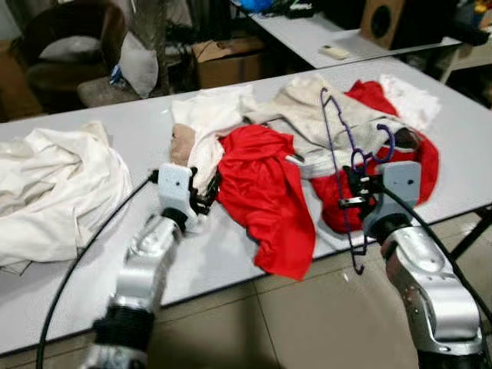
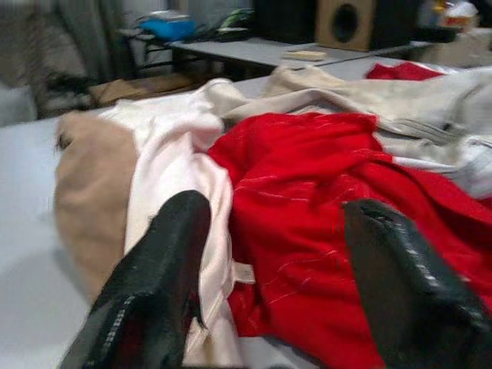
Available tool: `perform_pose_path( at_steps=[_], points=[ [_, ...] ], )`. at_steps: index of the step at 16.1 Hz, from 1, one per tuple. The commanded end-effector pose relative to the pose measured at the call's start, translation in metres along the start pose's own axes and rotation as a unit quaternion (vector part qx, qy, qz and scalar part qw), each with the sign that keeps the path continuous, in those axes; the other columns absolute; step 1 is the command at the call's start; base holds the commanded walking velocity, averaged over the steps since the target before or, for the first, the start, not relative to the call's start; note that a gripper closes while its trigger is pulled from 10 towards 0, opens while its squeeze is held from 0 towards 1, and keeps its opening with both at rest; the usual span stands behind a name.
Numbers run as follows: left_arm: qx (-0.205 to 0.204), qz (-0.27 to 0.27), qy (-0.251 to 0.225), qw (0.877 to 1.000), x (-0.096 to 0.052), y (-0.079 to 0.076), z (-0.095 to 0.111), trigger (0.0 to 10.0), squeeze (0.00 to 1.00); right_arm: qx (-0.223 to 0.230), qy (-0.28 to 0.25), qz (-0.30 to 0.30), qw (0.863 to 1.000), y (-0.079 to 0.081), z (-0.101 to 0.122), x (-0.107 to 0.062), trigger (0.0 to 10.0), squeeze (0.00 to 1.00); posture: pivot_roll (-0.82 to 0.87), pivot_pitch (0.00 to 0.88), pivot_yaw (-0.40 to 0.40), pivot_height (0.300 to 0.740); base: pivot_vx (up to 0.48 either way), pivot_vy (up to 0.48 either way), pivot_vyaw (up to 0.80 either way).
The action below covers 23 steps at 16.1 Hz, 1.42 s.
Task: Hang hanger
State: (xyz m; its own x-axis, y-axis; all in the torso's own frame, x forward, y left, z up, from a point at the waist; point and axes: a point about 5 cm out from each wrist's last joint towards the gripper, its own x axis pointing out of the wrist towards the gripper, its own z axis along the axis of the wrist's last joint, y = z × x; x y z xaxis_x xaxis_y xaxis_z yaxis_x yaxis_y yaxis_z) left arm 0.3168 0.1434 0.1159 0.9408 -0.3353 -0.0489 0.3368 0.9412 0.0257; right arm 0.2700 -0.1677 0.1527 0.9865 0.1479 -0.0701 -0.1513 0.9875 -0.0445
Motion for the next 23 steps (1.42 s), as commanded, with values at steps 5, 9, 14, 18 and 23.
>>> perform_pose_path(
  at_steps=[5, 9, 14, 18, 23],
  points=[
    [0.114, 0.011, 0.067, 0.991, 0.016, 0.021, -0.008, 10.0, 0.00, -0.009, -0.014, 0.003, 1.000, 0.002, 0.008, 0.003, 10.0, 0.00, -0.13, 0.000, 0.104, 0.740, 0.000, 0.000, 0.00],
    [0.106, 0.060, 0.115, 0.986, 0.019, 0.052, -0.015, 9.3, 0.00, -0.008, -0.018, 0.010, 1.000, 0.005, 0.008, 0.002, 10.0, 0.00, -0.13, 0.000, 0.120, 0.740, 0.000, 0.000, 0.00],
    [0.077, 0.021, 0.142, 0.987, 0.014, 0.062, -0.021, 0.0, 0.00, -0.008, -0.020, 0.020, 1.000, 0.010, 0.008, 0.004, 10.0, 0.00, -0.13, 0.000, 0.132, 0.740, 0.000, 0.000, 0.00],
    [0.123, -0.018, 0.175, 0.977, 0.012, 0.063, -0.025, 0.0, 0.00, -0.006, -0.019, 0.019, 1.000, 0.010, 0.007, 0.003, 10.0, 0.00, -0.13, 0.000, 0.136, 0.740, 0.000, 0.000, 0.00],
    [0.169, -0.012, 0.198, 0.965, 0.009, 0.073, -0.025, 0.0, 0.00, -0.004, -0.022, 0.018, 1.000, 0.010, 0.007, 0.004, 10.0, 0.00, -0.12, 0.000, 0.139, 0.740, 0.000, 0.000, 0.00]
  ],
)
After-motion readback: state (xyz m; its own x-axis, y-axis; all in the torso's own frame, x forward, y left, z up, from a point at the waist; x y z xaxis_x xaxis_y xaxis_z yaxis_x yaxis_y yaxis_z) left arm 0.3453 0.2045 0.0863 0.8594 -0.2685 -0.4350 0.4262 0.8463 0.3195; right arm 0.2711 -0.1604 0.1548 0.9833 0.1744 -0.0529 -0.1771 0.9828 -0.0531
